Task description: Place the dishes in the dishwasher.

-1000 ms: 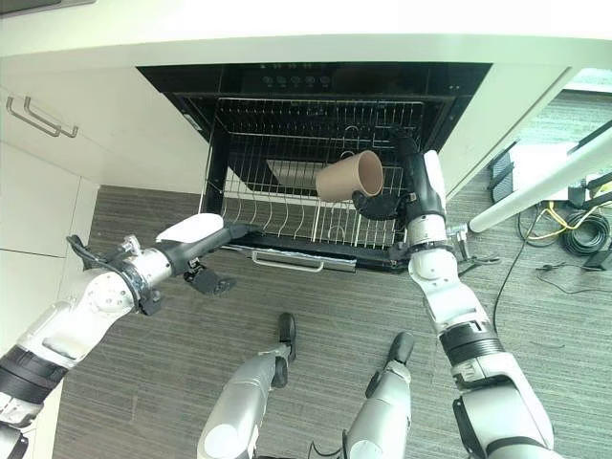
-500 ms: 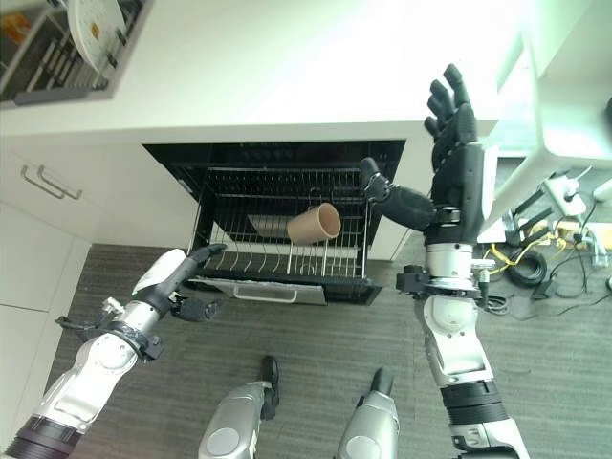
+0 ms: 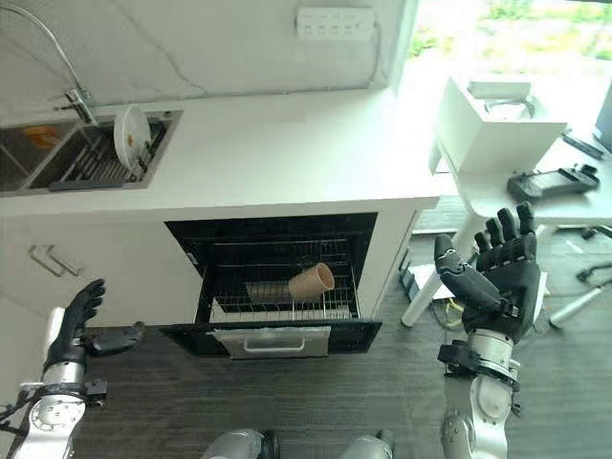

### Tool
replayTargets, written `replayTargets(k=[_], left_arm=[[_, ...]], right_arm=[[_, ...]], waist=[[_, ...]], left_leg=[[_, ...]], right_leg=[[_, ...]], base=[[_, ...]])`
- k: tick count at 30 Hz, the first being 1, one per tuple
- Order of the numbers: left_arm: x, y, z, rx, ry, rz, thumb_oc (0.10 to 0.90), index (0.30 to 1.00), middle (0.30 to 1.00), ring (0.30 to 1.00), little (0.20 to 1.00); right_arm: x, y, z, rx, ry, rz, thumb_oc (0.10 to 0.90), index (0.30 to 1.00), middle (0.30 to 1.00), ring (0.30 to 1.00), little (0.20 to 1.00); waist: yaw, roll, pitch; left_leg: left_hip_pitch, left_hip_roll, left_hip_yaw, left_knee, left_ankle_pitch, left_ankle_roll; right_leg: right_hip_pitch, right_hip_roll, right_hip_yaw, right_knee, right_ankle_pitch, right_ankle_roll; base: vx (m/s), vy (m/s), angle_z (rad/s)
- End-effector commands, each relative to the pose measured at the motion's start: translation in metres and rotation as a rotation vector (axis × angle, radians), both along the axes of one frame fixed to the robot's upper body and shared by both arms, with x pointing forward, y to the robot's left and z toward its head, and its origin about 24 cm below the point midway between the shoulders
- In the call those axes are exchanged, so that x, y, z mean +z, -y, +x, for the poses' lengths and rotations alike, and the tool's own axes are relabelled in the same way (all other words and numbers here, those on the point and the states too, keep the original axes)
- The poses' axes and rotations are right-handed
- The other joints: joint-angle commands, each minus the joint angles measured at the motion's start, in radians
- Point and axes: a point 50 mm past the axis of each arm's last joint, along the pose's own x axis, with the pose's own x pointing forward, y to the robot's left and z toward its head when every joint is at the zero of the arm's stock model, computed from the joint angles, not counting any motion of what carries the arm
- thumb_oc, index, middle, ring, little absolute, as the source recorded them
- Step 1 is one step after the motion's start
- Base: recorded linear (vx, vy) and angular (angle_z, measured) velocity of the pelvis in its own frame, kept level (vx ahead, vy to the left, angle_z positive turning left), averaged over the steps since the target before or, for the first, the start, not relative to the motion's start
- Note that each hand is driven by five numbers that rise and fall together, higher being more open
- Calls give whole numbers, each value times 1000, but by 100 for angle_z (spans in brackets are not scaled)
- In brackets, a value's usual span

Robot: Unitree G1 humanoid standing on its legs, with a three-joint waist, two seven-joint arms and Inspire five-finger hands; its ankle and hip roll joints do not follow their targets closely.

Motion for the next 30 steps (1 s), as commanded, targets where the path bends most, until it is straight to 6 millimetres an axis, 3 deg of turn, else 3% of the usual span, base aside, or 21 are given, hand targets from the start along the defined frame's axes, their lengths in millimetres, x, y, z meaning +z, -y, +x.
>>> replayTargets(k=[1, 3, 5, 6, 7, 10, 11, 16, 19, 20, 25, 30], left_arm=[[65, -23, 14, 91, 336, 82, 800, 900, 900, 900, 900], [47, -30, 4, 168, 296, 28, 800, 900, 900, 900, 900], [33, -34, -3, 216, 281, -38, 800, 900, 900, 900, 900], [30, -35, -5, 225, 278, -54, 800, 900, 900, 900, 900], [14, -37, -14, 287, 273, -138, 800, 900, 900, 900, 900], [-14, -35, -27, 374, 263, -289, 800, 900, 900, 900, 900], [-33, -33, -34, 415, 205, -361, 800, 900, 900, 900, 900], [-76, -15, -49, 472, 16, -528, 800, 900, 900, 900, 900], [-103, 6, -59, 418, -158, -624, 800, 900, 900, 900, 900], [-121, 26, -68, 371, -268, -673, 800, 900, 900, 900, 900], [-140, 55, -75, 276, -338, -735, 800, 900, 900, 900, 900], [-147, 84, -67, 84, -424, -687, 800, 900, 900, 900, 900]], right_arm=[[56, -9, 13, 101, 289, -78, 800, 900, 900, 900, 900], [56, -13, 18, 121, 300, -84, 800, 900, 900, 900, 900], [57, -14, 21, 136, 309, -90, 800, 900, 900, 900, 900], [58, -14, 22, 140, 308, -92, 800, 900, 900, 900, 900], [59, -12, 25, 158, 297, -104, 800, 900, 900, 900, 900], [57, -13, 30, 199, 260, -89, 800, 900, 900, 900, 900], [55, -12, 29, 212, 246, -88, 800, 900, 900, 900, 900], [50, -14, 31, 264, 211, -105, 800, 900, 900, 900, 900], [53, -18, 33, 295, 210, -114, 800, 900, 900, 900, 900], [56, -17, 33, 304, 210, -120, 800, 900, 900, 900, 900], [56, -19, 36, 326, 185, -132, 800, 900, 900, 900, 900], [50, -12, 28, 280, 174, -108, 800, 900, 900, 900, 900]], waist=[[39, 18, -29], [51, 6, -39], [54, -7, -40], [52, -11, -38], [55, -14, -37], [50, -11, -48], [40, -9, -54], [23, -13, -49], [24, -24, -42], [19, -29, -42], [15, -47, -39], [-6, -43, -28]], left_leg=[[110, -29, -34, -114, -39, 0], [83, -41, -21, -114, -29, 1], [62, -60, -22, -114, -17, -5], [59, -68, -23, -114, -14, -7], [36, -79, -41, -114, 10, -16], [27, -78, -43, -114, 11, -30], [23, -79, -46, -114, 16, -33], [49, -103, -56, -114, 23, -42], [65, -99, -88, -114, 22, -51], [65, -57, -86, -114, 26, -69], [55, 7, -122, -114, 45, -106], [42, 64, -72, -114, 48, -123]], right_leg=[[74, 88, 48, 61, 7, 55], [98, 174, 45, 31, -49, 45], [130, 264, 72, -75, -91, 30], [139, 284, 83, -108, -99, 25], [133, 313, 107, -112, -167, -10], [108, 317, 110, -112, -205, -22], [87, 323, 114, -112, -205, -30], [77, 323, 132, -112, -227, -49], [75, 317, 147, -112, -216, -47], [75, 311, 145, -112, -217, -50], [71, 283, 158, -112, -219, -54], [78, 243, 109, -112, -208, -44]], base=[[-139, 93, -22], [-115, -15, -18], [-42, -95, -33], [-66, -127, -51], [-91, -108, -51], [-100, -90, -18], [-63, -83, -6], [-63, -56, 24], [-57, 27, 5], [-54, 143, 2], [-35, 172, -4], [-32, 199, 25]])
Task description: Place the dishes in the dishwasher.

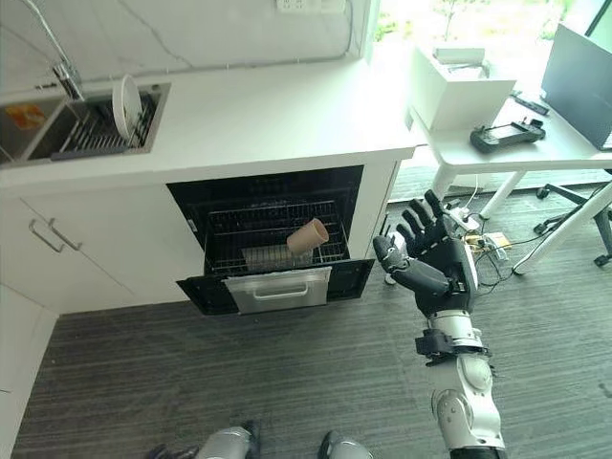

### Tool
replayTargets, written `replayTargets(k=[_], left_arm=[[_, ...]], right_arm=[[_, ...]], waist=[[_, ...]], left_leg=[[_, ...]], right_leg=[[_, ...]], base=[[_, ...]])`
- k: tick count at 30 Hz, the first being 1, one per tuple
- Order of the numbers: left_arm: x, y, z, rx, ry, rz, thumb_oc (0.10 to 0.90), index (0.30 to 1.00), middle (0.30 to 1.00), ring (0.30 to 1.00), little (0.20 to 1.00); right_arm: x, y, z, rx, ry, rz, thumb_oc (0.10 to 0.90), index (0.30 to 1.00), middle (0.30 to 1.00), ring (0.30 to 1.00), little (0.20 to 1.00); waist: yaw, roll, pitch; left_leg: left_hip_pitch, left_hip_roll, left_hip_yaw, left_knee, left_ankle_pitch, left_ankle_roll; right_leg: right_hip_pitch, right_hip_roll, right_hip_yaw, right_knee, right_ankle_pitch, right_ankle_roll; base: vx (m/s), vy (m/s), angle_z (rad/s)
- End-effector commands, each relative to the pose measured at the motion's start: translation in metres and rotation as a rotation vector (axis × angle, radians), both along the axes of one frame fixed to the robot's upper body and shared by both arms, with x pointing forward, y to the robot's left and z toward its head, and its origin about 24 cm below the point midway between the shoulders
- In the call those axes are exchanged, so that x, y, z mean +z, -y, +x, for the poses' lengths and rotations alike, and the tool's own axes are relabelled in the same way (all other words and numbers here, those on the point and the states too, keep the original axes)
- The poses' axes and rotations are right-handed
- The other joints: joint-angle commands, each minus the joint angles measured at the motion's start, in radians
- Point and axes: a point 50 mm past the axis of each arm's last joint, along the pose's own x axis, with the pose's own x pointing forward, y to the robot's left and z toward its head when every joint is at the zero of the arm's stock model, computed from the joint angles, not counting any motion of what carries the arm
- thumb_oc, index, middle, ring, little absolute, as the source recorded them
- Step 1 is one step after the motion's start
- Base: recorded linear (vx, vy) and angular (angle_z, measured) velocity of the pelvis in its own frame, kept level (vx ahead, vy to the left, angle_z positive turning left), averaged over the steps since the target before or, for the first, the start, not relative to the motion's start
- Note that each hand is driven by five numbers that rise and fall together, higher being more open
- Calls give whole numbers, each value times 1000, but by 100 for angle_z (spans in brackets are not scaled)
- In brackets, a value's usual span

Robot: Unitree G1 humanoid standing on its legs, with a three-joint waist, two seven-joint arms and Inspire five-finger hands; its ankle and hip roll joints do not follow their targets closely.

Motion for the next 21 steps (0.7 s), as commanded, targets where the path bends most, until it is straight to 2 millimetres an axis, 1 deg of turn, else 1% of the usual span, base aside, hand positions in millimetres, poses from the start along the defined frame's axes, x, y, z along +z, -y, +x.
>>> replayTargets(k=[1, 2, 4, 7, 9, 11, 12, 15, 18, 20, 21], left_arm=[[17, -14, 28, -120, 146, 90, 800, 900, 900, 900, 900], [17, -13, 28, -122, 145, 87, 800, 900, 900, 900, 900], [15, -8, 28, -159, 151, 55, 800, 900, 900, 900, 900], [14, -7, 29, -175, 151, 37, 800, 900, 900, 900, 900], [13, -8, 31, -201, 145, 35, 800, 900, 900, 900, 900], [14, -9, 31, -201, 148, 39, 800, 900, 900, 900, 900], [-14, 9, 5, -44, -109, -336, 800, 900, 900, 900, 900], [-15, 12, -1, -40, -120, -340, 800, 900, 900, 900, 900], [-16, 13, 0, -47, -125, -323, 800, 900, 900, 900, 900], [-15, 11, 1, -67, -131, -302, 800, 900, 900, 900, 900], [-15, 11, 2, -79, -129, -295, 800, 900, 900, 900, 900]], right_arm=[[50, -4, 6, 16, 266, -3, 800, 900, 900, 900, 900], [49, -4, 5, 16, 266, -2, 800, 900, 900, 900, 900], [46, -11, 4, 37, 261, -2, 800, 900, 900, 900, 900], [43, -16, 5, 60, 264, -5, 800, 900, 900, 900, 900], [41, -17, 7, 71, 244, -8, 800, 900, 900, 900, 900], [39, -18, 8, 80, 233, -6, 800, 900, 900, 900, 900], [31, -28, 34, 236, 120, -3, 800, 900, 900, 900, 900], [37, -27, 35, 228, 157, 26, 800, 900, 900, 900, 900], [38, -29, 35, 231, 140, 32, 800, 900, 900, 900, 900], [37, -29, 34, 222, 127, -25, 800, 900, 900, 900, 900], [37, -27, 33, 208, 129, -37, 800, 900, 900, 900, 900]], waist=[[-1, 2, -1], [-1, 2, -1], [-1, 5, -1], [0, 3, -5], [3, -4, -11], [6, -5, -10], [-42, -22, -11], [-42, -25, -15], [-49, -26, -2], [-56, -54, 6], [-52, -67, 15]], left_leg=[[65, -27, 6, -34, -6, -21], [65, -27, 6, -34, -7, -21], [60, -35, 0, -34, -20, -14], [58, -46, -2, -34, -32, -6], [57, -59, 4, -34, -43, 5], [58, -63, 8, -34, -46, 10], [20, -58, 17, -34, 0, -32], [28, -52, 28, -34, -1, -34], [53, -59, 36, -34, -12, -32], [107, -95, 82, -34, -14, -14], [123, -115, 92, -34, 24, -17]], right_leg=[[119, 32, 28, -72, -7, 98], [119, 31, 27, -72, -7, 99], [119, 18, 20, -72, 0, 109], [115, 6, 17, -72, 6, 119], [106, -8, 21, -72, 13, 129], [105, -14, 22, -72, 14, 132], [42, 16, 65, -72, 2, 115], [42, 18, 64, -72, -1, 110], [58, 28, 74, -72, -12, 100], [70, 0, 77, -72, -10, 87], [80, -14, 78, -72, -10, 81]], base=[[1, 136, 37], [-6, 139, 30], [-9, 130, 17], [-8, 97, 5], [-3, 85, -10], [-4, 54, -13], [14, 12, -7], [91, -33, -8], [109, -30, -4], [100, -25, -3], [74, 0, -4]])
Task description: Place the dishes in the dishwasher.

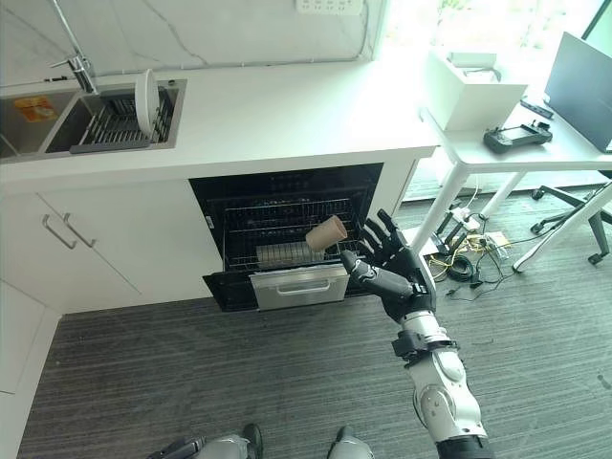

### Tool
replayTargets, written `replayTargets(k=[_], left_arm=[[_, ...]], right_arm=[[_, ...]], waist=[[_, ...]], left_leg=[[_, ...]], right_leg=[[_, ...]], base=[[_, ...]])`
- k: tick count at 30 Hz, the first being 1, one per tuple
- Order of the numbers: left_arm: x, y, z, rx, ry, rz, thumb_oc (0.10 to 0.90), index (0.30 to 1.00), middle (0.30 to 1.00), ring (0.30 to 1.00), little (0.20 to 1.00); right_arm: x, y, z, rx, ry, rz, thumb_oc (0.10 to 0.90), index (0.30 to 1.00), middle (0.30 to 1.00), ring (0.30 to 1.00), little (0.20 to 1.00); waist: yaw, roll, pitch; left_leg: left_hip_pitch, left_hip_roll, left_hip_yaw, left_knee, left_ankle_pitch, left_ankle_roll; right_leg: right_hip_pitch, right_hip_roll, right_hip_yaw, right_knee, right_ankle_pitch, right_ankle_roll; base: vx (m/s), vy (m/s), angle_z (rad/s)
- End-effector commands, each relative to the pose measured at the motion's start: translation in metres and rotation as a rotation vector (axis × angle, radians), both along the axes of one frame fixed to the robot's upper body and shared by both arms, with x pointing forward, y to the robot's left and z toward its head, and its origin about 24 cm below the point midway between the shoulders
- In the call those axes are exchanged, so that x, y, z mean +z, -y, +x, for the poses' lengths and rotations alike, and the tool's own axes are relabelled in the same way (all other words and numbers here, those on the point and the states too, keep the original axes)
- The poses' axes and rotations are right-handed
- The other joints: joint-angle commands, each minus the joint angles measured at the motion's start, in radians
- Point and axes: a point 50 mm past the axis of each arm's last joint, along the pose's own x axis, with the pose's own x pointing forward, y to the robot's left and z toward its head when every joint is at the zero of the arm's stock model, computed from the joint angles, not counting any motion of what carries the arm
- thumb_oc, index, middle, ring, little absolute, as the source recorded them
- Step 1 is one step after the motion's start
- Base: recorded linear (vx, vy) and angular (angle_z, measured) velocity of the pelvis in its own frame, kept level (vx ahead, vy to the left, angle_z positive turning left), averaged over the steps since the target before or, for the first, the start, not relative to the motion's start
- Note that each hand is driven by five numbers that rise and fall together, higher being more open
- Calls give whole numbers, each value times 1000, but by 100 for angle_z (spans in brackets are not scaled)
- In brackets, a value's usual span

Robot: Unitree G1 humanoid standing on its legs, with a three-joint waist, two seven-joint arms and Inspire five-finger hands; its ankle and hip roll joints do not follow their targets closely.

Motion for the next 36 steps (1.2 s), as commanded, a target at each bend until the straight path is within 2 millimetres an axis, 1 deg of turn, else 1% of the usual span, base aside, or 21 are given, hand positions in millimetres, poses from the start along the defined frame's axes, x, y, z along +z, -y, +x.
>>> replayTargets(k=[1, 2, 3, 4, 6, 7, 8, 9, 12, 14, 17, 19, 20, 22, 23, 25, 26, 29, 30, 33, 36], left_arm=[[-5, 20, -1, -106, -35, -47, 800, 900, 900, 900, 900], [-5, 20, -1, -118, -32, -45, 800, 900, 900, 900, 900], [-5, 20, -2, -120, -27, -49, 800, 900, 900, 900, 900], [-5, 20, -3, -119, -27, -49, 800, 900, 900, 900, 900], [-5, 20, -2, -105, -17, -64, 800, 900, 900, 900, 900], [-5, 20, -1, -118, -16, -70, 800, 900, 900, 900, 900], [-6, 20, -2, -132, -20, -67, 800, 900, 900, 900, 900], [-7, 23, -2, -169, -34, -59, 800, 900, 900, 900, 900], [-7, 23, -1, -172, -42, -46, 800, 900, 900, 900, 900], [-6, 20, 2, -148, -50, -31, 800, 900, 900, 900, 900], [-6, 15, -4, -112, -71, 1, 800, 900, 900, 900, 900], [-6, 11, -8, -93, -78, 15, 800, 900, 900, 900, 900], [-4, 4, -7, -82, -73, 30, 800, 900, 900, 900, 900], [-1, -1, -2, -69, -54, 33, 800, 900, 900, 900, 900], [3, -5, 7, -67, -16, 32, 800, 900, 900, 900, 900], [6, -8, 13, -79, 13, 36, 800, 900, 900, 900, 900], [6, -9, 15, -87, 16, 36, 800, 900, 900, 900, 900], [3, 0, 11, -157, 23, 37, 800, 900, 900, 900, 900], [2, 6, 13, -167, 23, 26, 800, 900, 900, 900, 900], [1, 8, 13, -166, 9, 15, 800, 900, 900, 900, 900], [-1, 9, 9, -160, -16, 10, 800, 900, 900, 900, 900]], right_arm=[[64, 11, 15, -27, 292, -62, 800, 900, 900, 900, 900], [65, 14, 16, -34, 294, -62, 800, 900, 900, 900, 900], [66, 16, 18, -37, 300, -64, 800, 900, 900, 900, 900], [66, 16, 18, -37, 301, -65, 800, 900, 900, 900, 900], [72, 19, 19, -35, 313, -73, 800, 900, 900, 900, 900], [75, 23, 16, -53, 319, -86, 800, 900, 900, 900, 900], [76, 27, 15, -72, 323, -88, 800, 900, 900, 900, 900], [77, 35, 10, -122, 323, -77, 800, 900, 900, 900, 900], [75, 39, 5, -164, 316, -58, 800, 900, 900, 900, 900], [70, 42, 1, -187, 306, -37, 800, 900, 900, 900, 900], [67, 38, 1, -168, 308, -37, 800, 900, 900, 900, 900], [67, 36, 3, -152, 313, -29, 800, 900, 900, 900, 900], [71, 35, 5, -142, 320, -19, 800, 900, 900, 900, 900], [73, 34, 6, -136, 323, -17, 800, 900, 900, 900, 900], [77, 34, 7, -130, 334, -25, 800, 900, 900, 900, 900], [80, 36, 8, -135, 350, -37, 800, 900, 900, 900, 900], [83, 41, 8, -152, 358, -35, 800, 900, 900, 900, 900], [84, 41, 6, -155, 375, -42, 800, 900, 900, 900, 900], [84, 42, 6, -171, 373, -55, 800, 900, 900, 900, 900], [84, 40, 7, -187, 380, -57, 800, 900, 900, 900, 900], [84, 36, 9, -180, 380, -59, 800, 900, 900, 900, 900]], waist=[[-6, -43, 60], [-5, -41, 68], [-5, -32, 71], [-4, -32, 73], [-15, 10, 71], [-26, 39, 73], [-30, 43, 75], [-35, 42, 69], [-29, 41, 67], [-21, 41, 65], [5, 41, 73], [15, 48, 77], [9, 50, 78], [-6, 42, 78], [-22, 22, 80], [-32, 17, 86], [-39, 12, 82], [-37, -11, 69], [-25, -32, 77], [-19, -39, 89], [-20, -34, 87]], left_leg=[[45, -28, -16, 150, -22, -37], [29, -20, -28, 181, -8, -43], [17, 5, -54, 140, 34, -55], [22, 6, -54, 130, 37, -56], [-1, 108, -95, 76, 46, -85], [-71, 204, -127, 76, 89, -125], [-90, 223, -132, 76, 90, -129], [-78, 198, -132, 76, 28, -115], [-66, 145, -140, 76, 0, -80], [-48, 88, -139, 76, -30, -33], [-1, 22, -102, 76, -74, 23], [13, 18, -80, 76, -92, 37], [9, 8, -85, 76, -107, 43], [10, -17, -99, 76, -123, 49], [22, -64, -117, 76, -144, 52], [34, -98, -130, 76, -152, 58], [26, -113, -141, 76, -143, 53], [76, -129, -69, 76, -143, 35], [96, -148, -54, 120, -53, 4], [29, -110, -52, 175, -17, -12], [29, -54, -43, 76, -2, -19]], right_leg=[[120, 49, -4, -43, -83, -37], [124, 53, 1, -43, -83, -41], [120, 60, 20, -43, -79, -37], [121, 60, 22, -43, -79, -36], [117, 68, 29, -43, -77, -12], [126, 65, 33, -43, -89, -2], [132, 53, 35, -43, -90, 4], [150, 7, 34, -43, -77, 34], [190, -23, 39, -43, -69, 45], [231, -56, 26, -39, -5, 41], [180, -138, -24, 138, 109, 36], [134, -137, -36, 211, 122, 39], [104, -26, -45, 197, 72, 32], [79, 82, -51, 142, 47, 28], [50, 172, -62, 30, 54, 22], [30, 192, -55, -32, 70, 13], [24, 212, -35, -43, 28, -11], [37, 166, -58, -43, -34, -29], [65, 136, -58, -43, -49, -48], [81, 129, -44, -43, -56, -54], [91, 134, -25, -43, -67, -43]], base=[[47, 50, -6], [68, 251, -4], [65, 254, 5], [102, 508, -1], [119, 673, -21], [151, 740, -30], [256, 1018, -4], [196, 701, 6], [177, 510, 23], [204, 457, 35], [136, 409, 29], [71, 245, -52], [69, 126, -60], [106, 79, -18], [110, 38, 13], [119, 2, 67], [95, -41, 71], [118, -49, 75], [177, -45, 19], [71, 13, 12], [126, 149, 12]])
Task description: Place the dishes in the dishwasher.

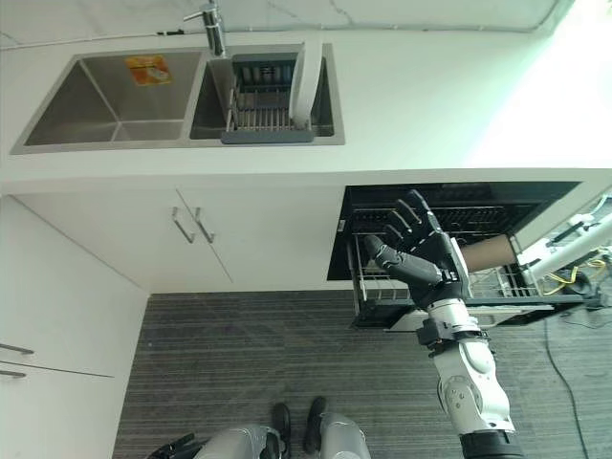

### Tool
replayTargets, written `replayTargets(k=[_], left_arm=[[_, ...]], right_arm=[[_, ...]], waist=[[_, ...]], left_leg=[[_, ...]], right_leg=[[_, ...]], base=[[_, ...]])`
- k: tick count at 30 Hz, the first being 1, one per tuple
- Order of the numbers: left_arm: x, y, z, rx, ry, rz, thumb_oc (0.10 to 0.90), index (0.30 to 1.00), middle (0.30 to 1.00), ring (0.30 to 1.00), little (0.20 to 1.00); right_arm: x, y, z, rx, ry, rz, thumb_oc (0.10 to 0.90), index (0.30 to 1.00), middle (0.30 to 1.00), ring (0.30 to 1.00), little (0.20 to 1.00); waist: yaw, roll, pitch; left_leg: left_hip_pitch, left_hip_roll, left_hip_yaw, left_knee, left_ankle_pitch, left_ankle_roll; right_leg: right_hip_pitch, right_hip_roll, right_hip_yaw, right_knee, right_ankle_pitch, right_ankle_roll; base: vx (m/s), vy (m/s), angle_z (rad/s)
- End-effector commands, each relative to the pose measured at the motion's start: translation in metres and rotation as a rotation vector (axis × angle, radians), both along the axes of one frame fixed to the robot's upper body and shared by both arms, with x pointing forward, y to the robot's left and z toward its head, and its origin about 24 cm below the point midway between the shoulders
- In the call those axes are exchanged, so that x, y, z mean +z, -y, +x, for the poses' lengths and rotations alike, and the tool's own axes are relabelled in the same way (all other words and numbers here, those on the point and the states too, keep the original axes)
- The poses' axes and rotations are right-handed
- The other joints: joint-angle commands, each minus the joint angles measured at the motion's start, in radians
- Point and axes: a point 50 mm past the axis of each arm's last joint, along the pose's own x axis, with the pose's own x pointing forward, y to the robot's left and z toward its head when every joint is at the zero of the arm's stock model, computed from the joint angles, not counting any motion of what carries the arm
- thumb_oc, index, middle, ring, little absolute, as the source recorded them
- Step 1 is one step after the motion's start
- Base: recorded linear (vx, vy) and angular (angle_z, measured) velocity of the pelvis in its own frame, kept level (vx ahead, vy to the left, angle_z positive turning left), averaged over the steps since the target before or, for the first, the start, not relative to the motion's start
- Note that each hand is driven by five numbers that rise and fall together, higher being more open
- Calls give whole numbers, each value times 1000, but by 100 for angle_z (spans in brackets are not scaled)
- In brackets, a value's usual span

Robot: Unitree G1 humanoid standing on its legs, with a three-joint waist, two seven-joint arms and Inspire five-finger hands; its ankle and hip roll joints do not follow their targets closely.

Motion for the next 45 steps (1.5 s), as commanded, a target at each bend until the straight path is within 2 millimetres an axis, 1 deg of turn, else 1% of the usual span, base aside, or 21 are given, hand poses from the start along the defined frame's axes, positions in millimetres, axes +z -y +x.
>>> replayTargets(k=[1, 4, 5, 7, 10, 15, 16, 18, 20, 22, 24, 27, 28, 30, 31, 32, 33, 36, 41, 43, 45], left_arm=[[-4, 11, -6, -34, -35, -30, 800, 900, 900, 900, 900], [-7, 10, -16, 3, -55, 6, 800, 900, 900, 900, 900], [-7, 7, -16, 11, -50, 27, 800, 900, 900, 900, 900], [-5, 3, -13, -18, -19, 82, 800, 900, 900, 900, 900], [-1, 4, -3, -62, 35, 113, 800, 900, 900, 900, 900], [7, 1, 19, -114, 105, 199, 800, 900, 900, 900, 900], [11, -2, 29, -134, 132, 245, 800, 900, 900, 900, 900], [14, -6, 35, -152, 146, 286, 800, 900, 900, 900, 900], [20, -10, 45, -175, 184, 331, 800, 900, 900, 900, 900], [24, -11, 53, -196, 214, 349, 800, 900, 900, 900, 900], [26, -11, 56, -190, 222, 351, 800, 900, 900, 900, 900], [27, -12, 55, -161, 229, 346, 800, 900, 900, 900, 900], [27, -14, 52, -152, 228, 346, 800, 900, 900, 900, 900], [26, -14, 50, -161, 214, 344, 800, 900, 900, 900, 900], [23, -12, 44, -159, 192, 336, 800, 900, 900, 900, 900], [23, -12, 44, -159, 192, 336, 800, 900, 900, 900, 900], [19, -9, 37, -161, 167, 325, 800, 900, 900, 900, 900], [14, -4, 30, -168, 131, 318, 800, 900, 900, 900, 900], [10, -1, 23, -172, 95, 317, 800, 900, 900, 900, 900], [8, -1, 20, -146, 86, 304, 800, 900, 900, 900, 900], [8, -1, 19, -132, 86, 298, 800, 900, 900, 900, 900]], right_arm=[[67, 8, 3, -34, 327, -74, 800, 900, 900, 900, 900], [66, 6, 6, -14, 313, -79, 800, 900, 900, 900, 900], [65, 6, 6, -5, 306, -82, 800, 900, 900, 900, 900], [62, 5, 2, 0, 296, -91, 800, 900, 900, 900, 900], [58, 7, -3, -14, 281, -79, 800, 900, 900, 900, 900], [53, 4, -1, -24, 290, -46, 800, 900, 900, 900, 900], [54, 1, 1, -26, 297, -41, 800, 900, 900, 900, 900], [56, 0, 3, -28, 304, -31, 800, 900, 900, 900, 900], [58, -4, 4, -29, 318, -22, 800, 900, 900, 900, 900], [58, -8, 3, -27, 322, -16, 800, 900, 900, 900, 900], [55, -11, 4, -16, 316, -7, 800, 900, 900, 900, 900], [56, -15, 6, 2, 327, -3, 800, 900, 900, 900, 900], [58, -17, 8, 4, 340, 0, 800, 900, 900, 900, 900], [61, -13, 8, -19, 344, 12, 800, 900, 900, 900, 900], [61, -13, 8, -34, 342, 12, 800, 900, 900, 900, 900], [61, -13, 8, -34, 342, 12, 800, 900, 900, 900, 900], [64, -15, 10, -41, 353, -4, 800, 900, 900, 900, 900], [70, -14, 10, -41, 366, -10, 800, 900, 900, 900, 900], [72, -14, 7, -41, 367, -21, 800, 900, 900, 900, 900], [72, -12, 7, -9, 364, -21, 800, 900, 900, 900, 900], [73, -12, 8, 18, 361, -36, 800, 900, 900, 900, 900]], waist=[[-19, 5, -48], [-6, 26, -55], [-6, 31, -56], [-10, 36, -55], [-3, 34, -62], [20, 36, -66], [28, 36, -68], [35, 35, -68], [39, 35, -65], [39, 32, -58], [46, 35, -49], [55, 36, -40], [49, 32, -34], [48, 22, -42], [55, 12, -49], [55, 12, -49], [59, 4, -53], [58, -4, -58], [42, -3, -65], [23, 0, -67], [15, -6, -63]], left_leg=[[37, 130, -19, -98, 67, -29], [-79, 238, -119, -98, 105, -79], [-102, 255, -144, -98, 117, -88], [-122, 263, -147, -98, 122, -89], [-103, 226, -162, -98, 83, -65], [-64, 173, -159, -98, 34, -20], [-59, 153, -159, -98, 19, -1], [-56, 143, -149, -98, 8, 15], [-52, 136, -140, -98, -7, 37], [-43, 125, -128, -98, -23, 56], [-26, 131, -113, -98, -33, 62], [-10, 149, -97, -98, -35, 49], [2, 166, -92, -98, -40, 37], [-5, 182, -94, -98, -35, 21], [-3, 194, -83, -98, -27, 8], [-3, 194, -83, -98, -27, 8], [-3, 217, -69, -98, -16, -8], [-5, 247, -54, -98, -8, -31], [3, 271, -59, -98, -3, -51], [22, 277, -84, -98, 4, -63], [48, 265, -96, -98, 5, -61]], right_leg=[[47, 44, 19, -10, -20, 136], [73, 64, 71, -10, -57, 142], [82, 65, 86, -10, -64, 145], [102, 62, 98, -10, -73, 148], [123, 44, 113, -10, -73, 158], [133, -4, 87, -10, -46, 185], [134, -14, 86, -10, -42, 191], [137, -20, 81, -10, -27, 197], [152, -19, 72, -10, 31, 213], [126, -26, 71, 68, 83, 223], [95, -56, 53, 108, 120, 225], [77, -89, 18, 15, 133, 227], [38, -115, 33, -10, 143, 233], [13, -118, 55, -10, 91, 239], [9, -125, 43, -10, 72, 246], [9, -125, 43, -10, 72, 246], [6, -131, 32, -10, 58, 252], [-1, -135, 15, -10, 43, 256], [2, -117, 20, -10, 26, 241], [8, -80, 43, -10, 7, 211], [14, -56, 58, -10, 1, 193]], base=[[155, 257, 0], [213, 316, -18], [284, 378, -43], [267, 335, -54], [228, 323, -30], [148, 240, -15], [97, 189, -25], [78, 155, -36], [72, 133, -47], [60, 64, -52], [68, -23, -35], [28, -130, -38], [46, -310, -48], [94, -331, -30], [98, -204, -6], [128, -238, 8], [78, -162, 10], [52, -186, -1], [43, -177, -20], [99, -285, 0], [88, -238, -1]])
